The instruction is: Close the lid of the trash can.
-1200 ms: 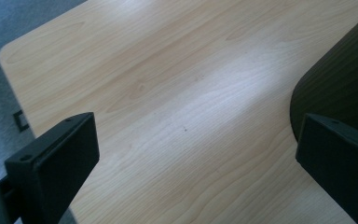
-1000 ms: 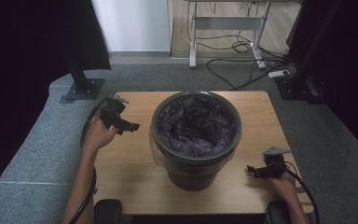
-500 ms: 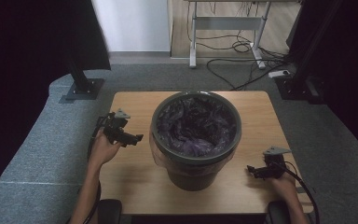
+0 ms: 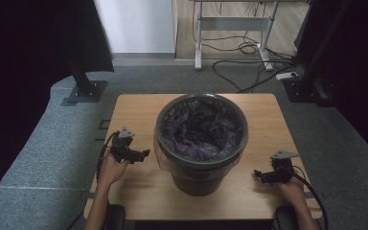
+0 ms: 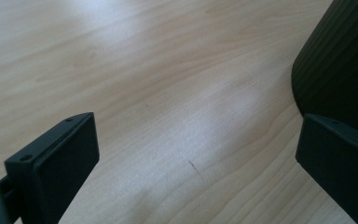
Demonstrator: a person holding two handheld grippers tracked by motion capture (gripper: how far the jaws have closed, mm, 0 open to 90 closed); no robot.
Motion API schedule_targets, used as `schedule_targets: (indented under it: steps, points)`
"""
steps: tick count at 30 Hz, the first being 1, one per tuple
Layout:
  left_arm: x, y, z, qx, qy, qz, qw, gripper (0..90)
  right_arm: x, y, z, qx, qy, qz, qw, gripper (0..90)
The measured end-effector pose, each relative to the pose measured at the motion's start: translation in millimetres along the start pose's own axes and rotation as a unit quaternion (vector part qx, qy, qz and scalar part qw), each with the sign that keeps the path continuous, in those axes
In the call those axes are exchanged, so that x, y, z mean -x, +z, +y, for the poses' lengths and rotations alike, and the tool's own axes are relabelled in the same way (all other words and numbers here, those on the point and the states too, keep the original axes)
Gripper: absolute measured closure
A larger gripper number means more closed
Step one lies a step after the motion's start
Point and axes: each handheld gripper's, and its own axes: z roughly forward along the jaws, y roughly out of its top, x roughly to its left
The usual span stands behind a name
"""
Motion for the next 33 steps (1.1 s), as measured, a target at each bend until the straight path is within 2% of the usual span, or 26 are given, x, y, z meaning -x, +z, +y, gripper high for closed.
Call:
schedule_targets:
  steps: [9, 16, 22, 23, 26, 33]
  points:
    - [5.9, 11.0, -29.5, -0.008, -0.005, 0.003, 1.0, 0.0, -0.1, -0.2, -0.1, 0.0, 0.0, 0.0, 1.0, 0.0]
    - [7.5, 17.8, -51.0, -0.021, -0.017, 0.006, 0.9996, 0.0, -0.4, -0.9, -0.9, 0.0, -0.002, 0.001, 1.0, 0.0]
    - [9.0, 23.7, -64.4, -0.036, -0.015, 0.009, 0.9992, 0.0, -0.4, -1.0, -1.0, 0.0, -0.002, 0.002, 1.0, 0.0]
    - [10.0, 24.2, -65.8, -0.032, -0.008, 0.014, 0.9994, 0.0, -0.4, -1.0, -1.0, 0.0, -0.003, 0.002, 1.0, 0.0]
    - [12.2, 24.9, -65.8, -0.035, -0.002, 0.02, 0.9992, 0.0, -0.4, -1.0, -1.0, 0.0, -0.002, 0.002, 1.0, 0.0]
    - [14.3, 23.5, -67.0, -0.036, -0.01, 0.03, 0.9989, 0.0, -0.5, -1.0, -1.1, 0.0, -0.002, 0.002, 1.0, 0.0]
